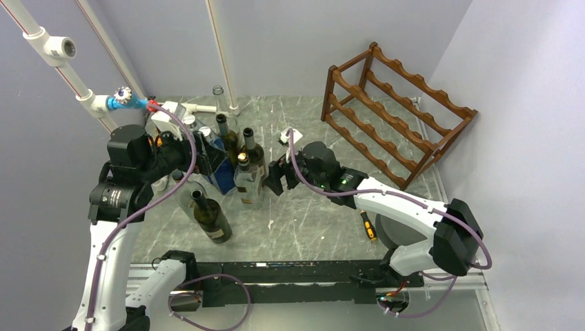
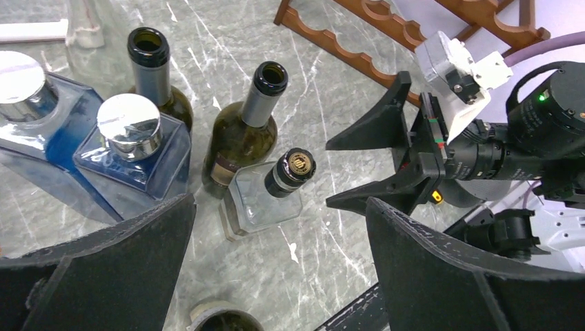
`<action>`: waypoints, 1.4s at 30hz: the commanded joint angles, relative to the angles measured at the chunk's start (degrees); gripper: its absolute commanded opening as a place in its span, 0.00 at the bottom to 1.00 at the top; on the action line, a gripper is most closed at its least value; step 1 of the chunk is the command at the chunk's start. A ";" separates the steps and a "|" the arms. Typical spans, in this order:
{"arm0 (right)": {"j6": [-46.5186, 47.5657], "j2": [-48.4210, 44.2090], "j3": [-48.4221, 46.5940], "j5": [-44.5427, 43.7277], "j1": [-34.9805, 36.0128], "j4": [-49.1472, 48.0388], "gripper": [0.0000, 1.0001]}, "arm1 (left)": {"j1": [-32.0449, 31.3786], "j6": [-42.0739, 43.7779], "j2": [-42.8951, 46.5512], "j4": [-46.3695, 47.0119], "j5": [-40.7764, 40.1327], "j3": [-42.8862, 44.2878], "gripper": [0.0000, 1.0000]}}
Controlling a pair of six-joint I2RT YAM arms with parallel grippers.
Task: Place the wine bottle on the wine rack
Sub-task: Adjust the wine bottle at the center of the board.
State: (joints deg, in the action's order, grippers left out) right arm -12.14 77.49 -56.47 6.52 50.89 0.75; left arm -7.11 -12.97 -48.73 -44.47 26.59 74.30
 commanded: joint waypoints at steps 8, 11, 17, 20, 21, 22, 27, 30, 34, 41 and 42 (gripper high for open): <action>-0.12 -3.00 1.61 -0.33 0.87 -9.79 0.82 | -11.11 -2.52 -8.30 -4.54 -9.89 3.08 0.99; -0.54 -5.68 3.90 -1.26 0.87 -8.95 0.82 | -16.98 -2.36 -11.67 -7.07 -21.08 4.74 0.99; -0.92 -10.37 7.90 -4.03 0.87 -7.14 0.82 | -25.38 -2.57 -17.63 -8.23 -33.02 5.87 0.93; -1.36 -11.56 9.13 -4.84 0.87 -6.61 0.82 | -27.25 -2.58 -19.58 -8.40 -35.42 5.82 0.88; -1.47 -11.75 9.52 -5.01 0.87 -6.56 0.82 | -27.67 -2.52 -19.99 -8.24 -35.86 5.64 0.86; -1.60 -11.94 9.75 -5.17 0.87 -6.57 0.82 | -28.09 -2.58 -20.47 -8.04 -36.39 5.50 0.85; -1.44 -12.49 10.27 -6.04 0.87 -5.67 0.82 | -29.29 -2.62 -22.81 -7.72 -39.16 4.92 0.75; -1.24 -12.43 10.37 -6.35 0.92 -4.67 0.82 | -29.57 -2.33 -24.54 -8.22 -40.23 5.42 0.68; -1.17 -12.15 10.59 -7.68 0.88 -3.39 0.82 | -29.95 -2.22 -25.70 -8.88 -40.82 6.20 0.52; 0.36 -11.30 11.07 -7.67 0.87 -2.61 0.86 | -30.05 -2.19 -24.40 -8.05 -36.89 7.47 0.20; 0.52 -11.27 11.13 -7.51 0.87 -2.66 0.87 | -30.11 -2.37 -24.18 -7.72 -35.89 7.75 0.16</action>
State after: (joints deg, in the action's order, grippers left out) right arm -12.97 66.59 -45.45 -0.21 51.72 -1.98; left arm -37.21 -15.70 -74.63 -53.36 -11.33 78.78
